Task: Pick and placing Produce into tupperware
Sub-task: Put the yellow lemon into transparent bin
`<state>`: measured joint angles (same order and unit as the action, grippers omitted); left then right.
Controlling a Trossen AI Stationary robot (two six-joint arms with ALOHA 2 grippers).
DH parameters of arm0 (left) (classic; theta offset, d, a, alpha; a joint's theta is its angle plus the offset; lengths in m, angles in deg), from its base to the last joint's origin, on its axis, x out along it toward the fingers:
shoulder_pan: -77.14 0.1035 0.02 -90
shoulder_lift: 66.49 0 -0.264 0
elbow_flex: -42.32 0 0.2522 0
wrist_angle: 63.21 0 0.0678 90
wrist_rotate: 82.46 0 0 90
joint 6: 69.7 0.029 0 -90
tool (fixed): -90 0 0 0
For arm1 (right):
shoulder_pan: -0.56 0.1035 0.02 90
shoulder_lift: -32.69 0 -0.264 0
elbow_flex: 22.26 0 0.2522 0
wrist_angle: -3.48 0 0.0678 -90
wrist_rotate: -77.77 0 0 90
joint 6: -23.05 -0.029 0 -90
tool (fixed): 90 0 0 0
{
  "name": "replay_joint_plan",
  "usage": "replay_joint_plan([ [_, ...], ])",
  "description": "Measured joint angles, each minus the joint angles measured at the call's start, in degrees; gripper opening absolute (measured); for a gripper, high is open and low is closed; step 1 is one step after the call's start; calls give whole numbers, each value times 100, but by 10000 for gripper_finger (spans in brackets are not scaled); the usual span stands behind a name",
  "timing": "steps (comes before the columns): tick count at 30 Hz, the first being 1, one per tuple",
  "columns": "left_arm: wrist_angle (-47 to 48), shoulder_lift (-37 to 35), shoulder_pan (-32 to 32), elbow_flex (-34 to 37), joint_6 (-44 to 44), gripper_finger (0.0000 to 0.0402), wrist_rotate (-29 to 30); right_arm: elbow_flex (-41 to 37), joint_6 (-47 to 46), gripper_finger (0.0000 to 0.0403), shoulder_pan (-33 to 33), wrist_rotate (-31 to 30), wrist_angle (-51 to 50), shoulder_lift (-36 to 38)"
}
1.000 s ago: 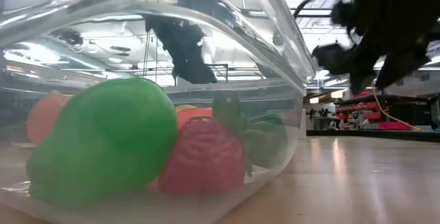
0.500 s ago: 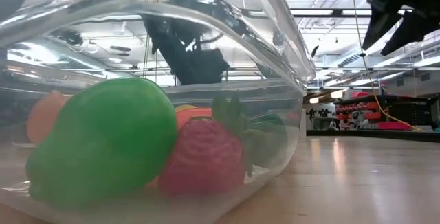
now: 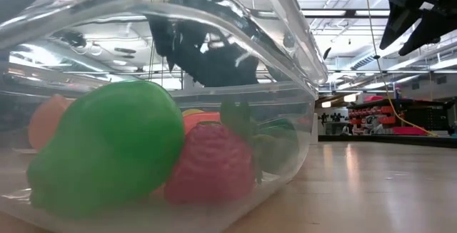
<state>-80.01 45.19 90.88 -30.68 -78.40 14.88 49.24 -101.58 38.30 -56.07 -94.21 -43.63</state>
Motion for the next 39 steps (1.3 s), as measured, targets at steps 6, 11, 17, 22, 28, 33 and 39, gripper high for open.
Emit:
replay_joint_plan([
  [6,43,363,3,7,-480,262,4,0,229,148,-2,165,111,0],
  [11,-109,549,-2,5,-567,312,116,0,325,161,-2,176,190,0],
  [17,-263,686,1,7,-613,374,320,2,333,174,-2,176,237,0],
  [22,-378,841,-1,-4,-712,395,606,4,336,176,-2,173,240,-1],
  [28,-524,1098,23,-7,-816,399,611,4,336,177,-4,173,321,-2],
  [33,-707,1302,21,-7,-867,399,593,7,333,178,-4,171,397,-2],
  [39,-1320,1560,18,-15,-807,399,676,7,333,178,-5,167,497,-2],
])
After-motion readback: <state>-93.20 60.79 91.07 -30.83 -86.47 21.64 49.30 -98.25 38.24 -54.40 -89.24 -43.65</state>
